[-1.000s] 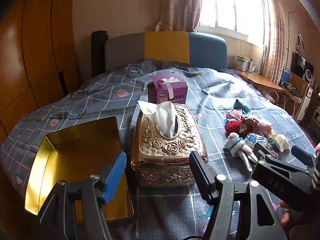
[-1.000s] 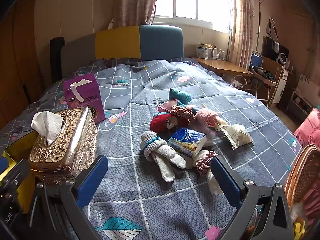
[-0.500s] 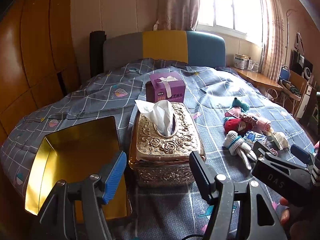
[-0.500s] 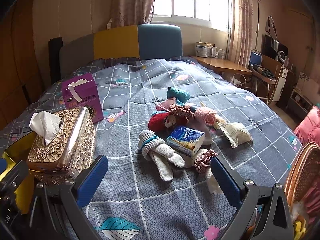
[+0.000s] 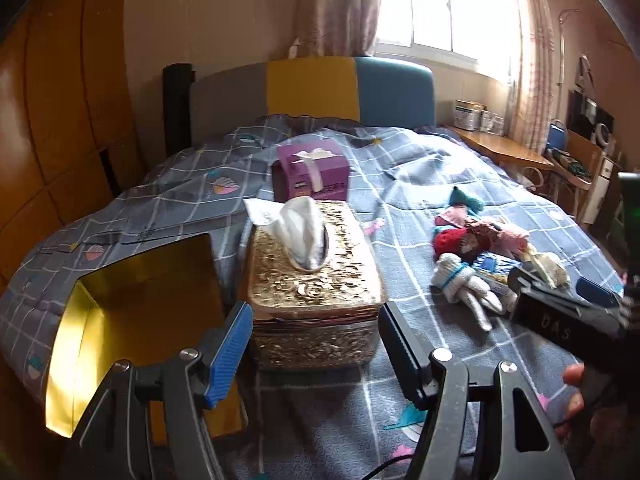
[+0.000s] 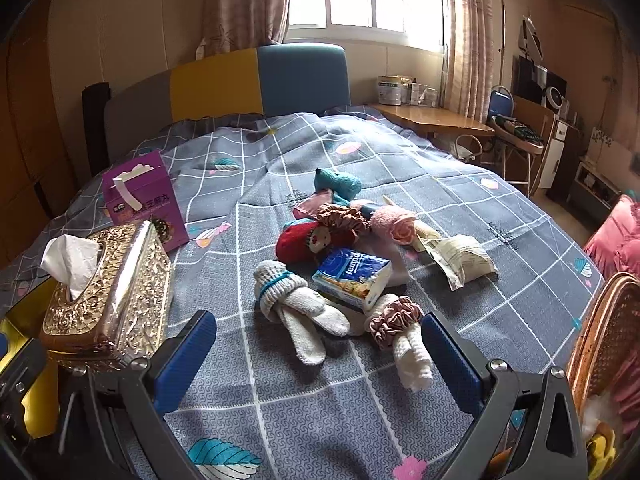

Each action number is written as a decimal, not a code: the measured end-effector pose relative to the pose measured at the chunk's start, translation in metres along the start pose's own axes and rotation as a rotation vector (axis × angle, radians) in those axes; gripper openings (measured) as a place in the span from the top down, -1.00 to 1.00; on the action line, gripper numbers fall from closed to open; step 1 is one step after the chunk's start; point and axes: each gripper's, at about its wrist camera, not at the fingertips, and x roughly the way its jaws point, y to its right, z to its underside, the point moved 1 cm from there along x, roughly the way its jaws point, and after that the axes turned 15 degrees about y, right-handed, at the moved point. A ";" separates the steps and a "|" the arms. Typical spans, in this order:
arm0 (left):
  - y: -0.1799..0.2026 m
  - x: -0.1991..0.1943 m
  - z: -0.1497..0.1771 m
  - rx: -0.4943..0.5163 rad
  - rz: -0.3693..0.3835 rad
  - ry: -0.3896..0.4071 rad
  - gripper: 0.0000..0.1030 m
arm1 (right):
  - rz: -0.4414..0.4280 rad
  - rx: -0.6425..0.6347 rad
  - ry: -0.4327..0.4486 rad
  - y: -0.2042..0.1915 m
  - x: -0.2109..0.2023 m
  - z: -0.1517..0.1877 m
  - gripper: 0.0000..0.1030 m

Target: Organize soft objects

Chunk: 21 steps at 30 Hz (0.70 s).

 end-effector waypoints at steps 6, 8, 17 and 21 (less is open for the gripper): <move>0.017 0.003 -0.015 -0.020 0.298 -0.031 -0.29 | -0.018 0.085 -0.024 0.042 0.023 -0.023 -1.00; 0.030 0.007 -0.020 -0.004 0.351 -0.053 -0.29 | 0.003 0.109 -0.034 0.060 0.035 -0.034 -1.00; 0.082 0.059 -0.024 0.010 0.464 -0.256 -0.29 | 0.138 0.133 -0.003 0.125 0.080 -0.057 -1.00; 0.100 0.090 -0.015 -0.012 0.448 -0.346 -0.29 | 0.156 0.177 0.026 0.140 0.084 -0.052 -1.00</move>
